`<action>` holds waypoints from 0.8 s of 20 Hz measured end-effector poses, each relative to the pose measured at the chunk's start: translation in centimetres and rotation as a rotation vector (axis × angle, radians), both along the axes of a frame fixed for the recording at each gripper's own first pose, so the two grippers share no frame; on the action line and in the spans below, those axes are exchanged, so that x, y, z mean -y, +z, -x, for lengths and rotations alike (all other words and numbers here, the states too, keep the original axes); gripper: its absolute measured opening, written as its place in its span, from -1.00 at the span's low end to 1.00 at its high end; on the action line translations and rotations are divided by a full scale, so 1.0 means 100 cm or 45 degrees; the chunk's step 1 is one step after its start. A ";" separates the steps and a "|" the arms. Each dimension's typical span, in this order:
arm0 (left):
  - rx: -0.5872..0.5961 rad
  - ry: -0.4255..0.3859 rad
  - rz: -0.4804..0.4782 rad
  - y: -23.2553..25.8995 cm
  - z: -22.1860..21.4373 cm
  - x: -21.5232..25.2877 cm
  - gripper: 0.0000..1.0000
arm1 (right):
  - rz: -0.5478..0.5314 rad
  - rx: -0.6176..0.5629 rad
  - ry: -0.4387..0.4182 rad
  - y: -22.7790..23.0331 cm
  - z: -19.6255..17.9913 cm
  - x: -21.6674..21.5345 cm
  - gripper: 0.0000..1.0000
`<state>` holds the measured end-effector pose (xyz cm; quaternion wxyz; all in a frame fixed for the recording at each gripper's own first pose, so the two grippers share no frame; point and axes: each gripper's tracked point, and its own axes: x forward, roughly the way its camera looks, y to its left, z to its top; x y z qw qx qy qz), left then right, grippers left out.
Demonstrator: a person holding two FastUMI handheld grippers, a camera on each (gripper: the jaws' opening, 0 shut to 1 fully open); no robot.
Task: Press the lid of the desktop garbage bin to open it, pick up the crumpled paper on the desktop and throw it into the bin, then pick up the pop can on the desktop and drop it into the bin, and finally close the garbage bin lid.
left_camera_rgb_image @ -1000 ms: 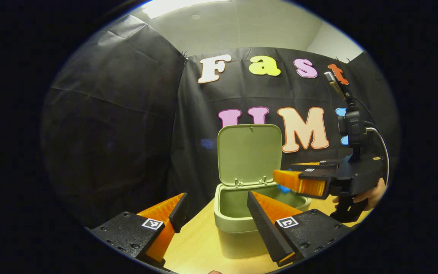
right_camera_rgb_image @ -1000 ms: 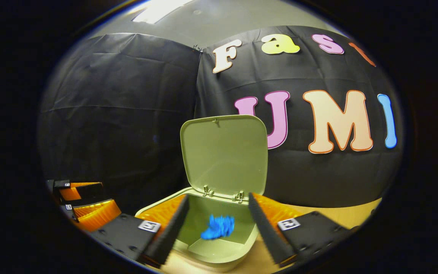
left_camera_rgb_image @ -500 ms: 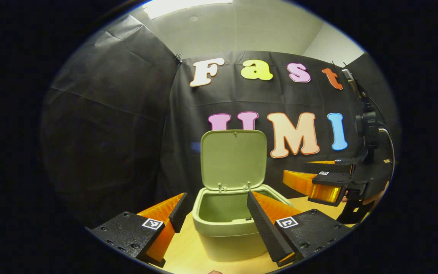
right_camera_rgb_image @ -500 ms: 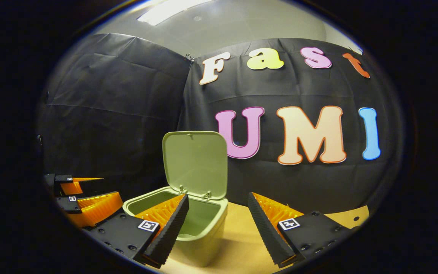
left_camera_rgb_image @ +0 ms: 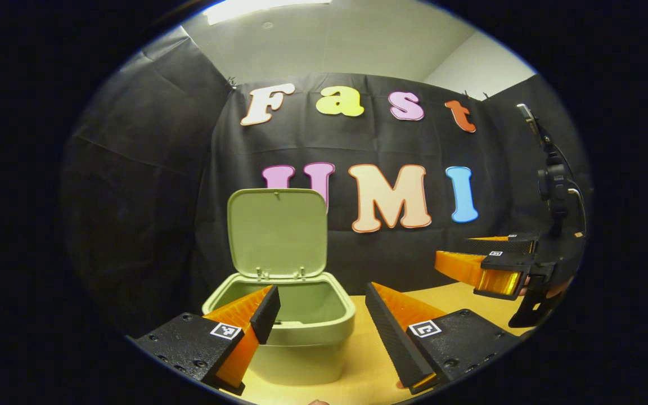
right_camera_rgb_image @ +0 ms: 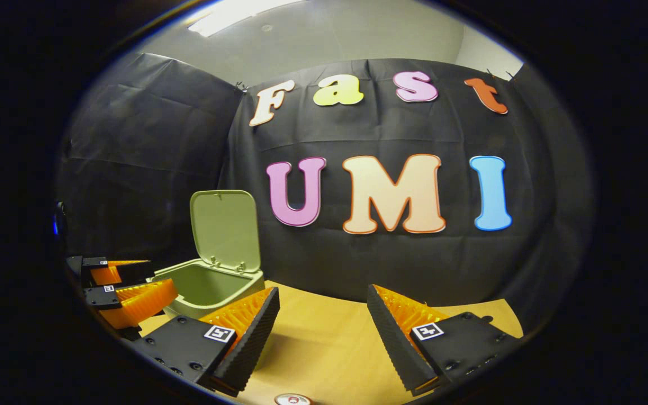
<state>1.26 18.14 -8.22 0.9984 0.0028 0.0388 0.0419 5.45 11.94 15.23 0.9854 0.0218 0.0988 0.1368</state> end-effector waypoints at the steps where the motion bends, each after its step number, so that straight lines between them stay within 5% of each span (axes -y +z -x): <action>1: -0.009 -0.022 0.009 -0.003 -0.003 0.011 0.84 | 0.008 -0.005 -0.024 0.000 0.003 0.014 0.96; 16: -0.274 -0.265 0.061 -0.101 -0.013 0.148 0.84 | 0.069 -0.164 -0.322 -0.040 0.061 0.184 0.96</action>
